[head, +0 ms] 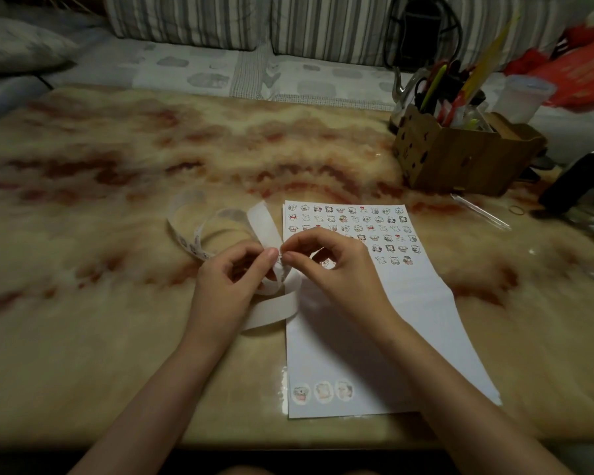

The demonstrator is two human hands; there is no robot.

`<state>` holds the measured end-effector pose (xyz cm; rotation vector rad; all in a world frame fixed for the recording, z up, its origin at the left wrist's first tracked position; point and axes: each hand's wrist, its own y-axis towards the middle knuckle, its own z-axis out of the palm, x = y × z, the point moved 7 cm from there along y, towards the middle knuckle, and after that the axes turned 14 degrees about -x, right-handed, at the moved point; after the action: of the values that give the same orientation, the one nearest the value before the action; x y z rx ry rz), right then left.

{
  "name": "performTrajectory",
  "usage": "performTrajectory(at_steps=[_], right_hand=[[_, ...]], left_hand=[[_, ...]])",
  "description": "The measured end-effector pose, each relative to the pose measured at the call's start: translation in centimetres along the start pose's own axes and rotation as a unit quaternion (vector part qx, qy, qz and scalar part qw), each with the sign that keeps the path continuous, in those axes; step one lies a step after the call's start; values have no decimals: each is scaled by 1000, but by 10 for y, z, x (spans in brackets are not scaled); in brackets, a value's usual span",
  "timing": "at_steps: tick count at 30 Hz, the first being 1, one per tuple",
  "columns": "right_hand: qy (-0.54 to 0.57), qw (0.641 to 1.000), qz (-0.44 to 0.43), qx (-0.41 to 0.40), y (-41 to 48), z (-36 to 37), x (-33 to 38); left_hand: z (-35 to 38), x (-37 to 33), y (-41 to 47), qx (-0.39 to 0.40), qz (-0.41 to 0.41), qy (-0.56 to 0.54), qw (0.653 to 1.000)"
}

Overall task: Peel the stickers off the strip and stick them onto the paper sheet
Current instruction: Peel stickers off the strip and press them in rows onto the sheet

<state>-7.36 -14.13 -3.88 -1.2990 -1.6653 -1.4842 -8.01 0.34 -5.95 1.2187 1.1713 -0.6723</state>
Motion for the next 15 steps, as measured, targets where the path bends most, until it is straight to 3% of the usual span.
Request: performTrajectory(at_steps=[15], right_hand=[[7,999,41,15,-2,-3,-10]], left_hand=[[3,-2,-3,22,6,-5,1000]])
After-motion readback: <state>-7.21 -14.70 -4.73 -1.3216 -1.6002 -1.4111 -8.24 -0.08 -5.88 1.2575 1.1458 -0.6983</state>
